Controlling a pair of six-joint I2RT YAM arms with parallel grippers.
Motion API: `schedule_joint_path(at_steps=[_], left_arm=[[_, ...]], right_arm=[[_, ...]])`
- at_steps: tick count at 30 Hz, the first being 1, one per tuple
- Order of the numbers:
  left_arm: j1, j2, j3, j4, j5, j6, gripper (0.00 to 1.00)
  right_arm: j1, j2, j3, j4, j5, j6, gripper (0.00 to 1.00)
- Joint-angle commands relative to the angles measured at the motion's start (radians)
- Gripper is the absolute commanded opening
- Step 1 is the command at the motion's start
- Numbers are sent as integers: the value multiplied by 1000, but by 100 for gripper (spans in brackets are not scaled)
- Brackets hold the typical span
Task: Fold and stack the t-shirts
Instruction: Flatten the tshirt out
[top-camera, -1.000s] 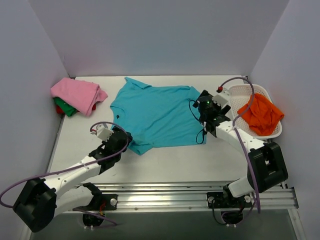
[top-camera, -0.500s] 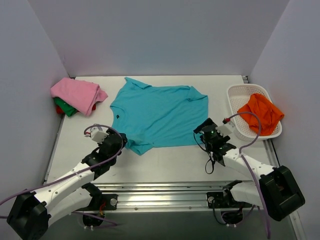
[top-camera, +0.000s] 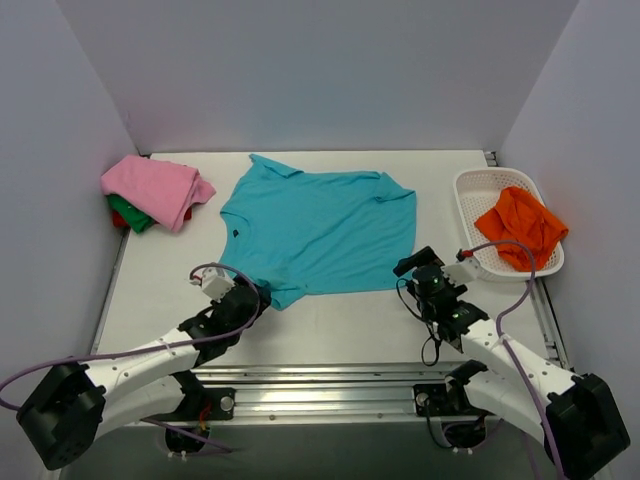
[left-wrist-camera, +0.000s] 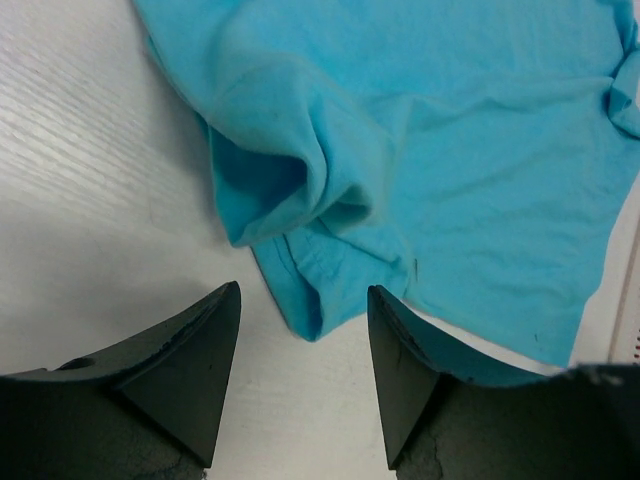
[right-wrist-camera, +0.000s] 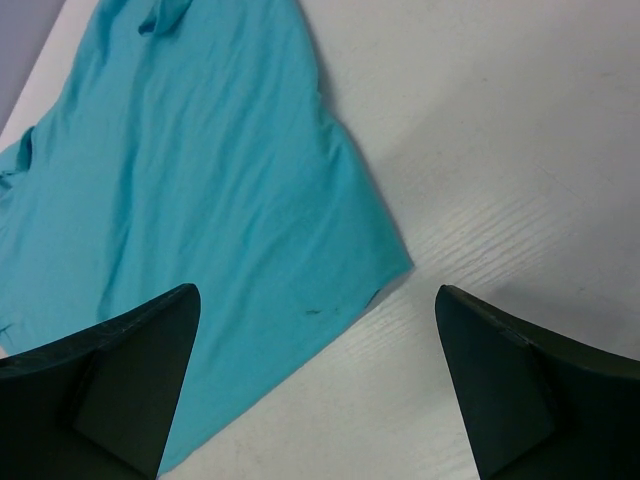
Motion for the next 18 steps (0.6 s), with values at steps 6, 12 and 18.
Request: schedule_joint_path(at_steps=[6,12,18], left_arm=[[-99,8,-12,-8,-96,-66,62],[-99,109,9,10,-122,-71,61],[-84,218,31,110,-129,-63,60]], right_arm=[[8,224,-31,145,-27,56,100],[8,378,6,204,-50,47,100],[2,410,21,219,-21,27,97]])
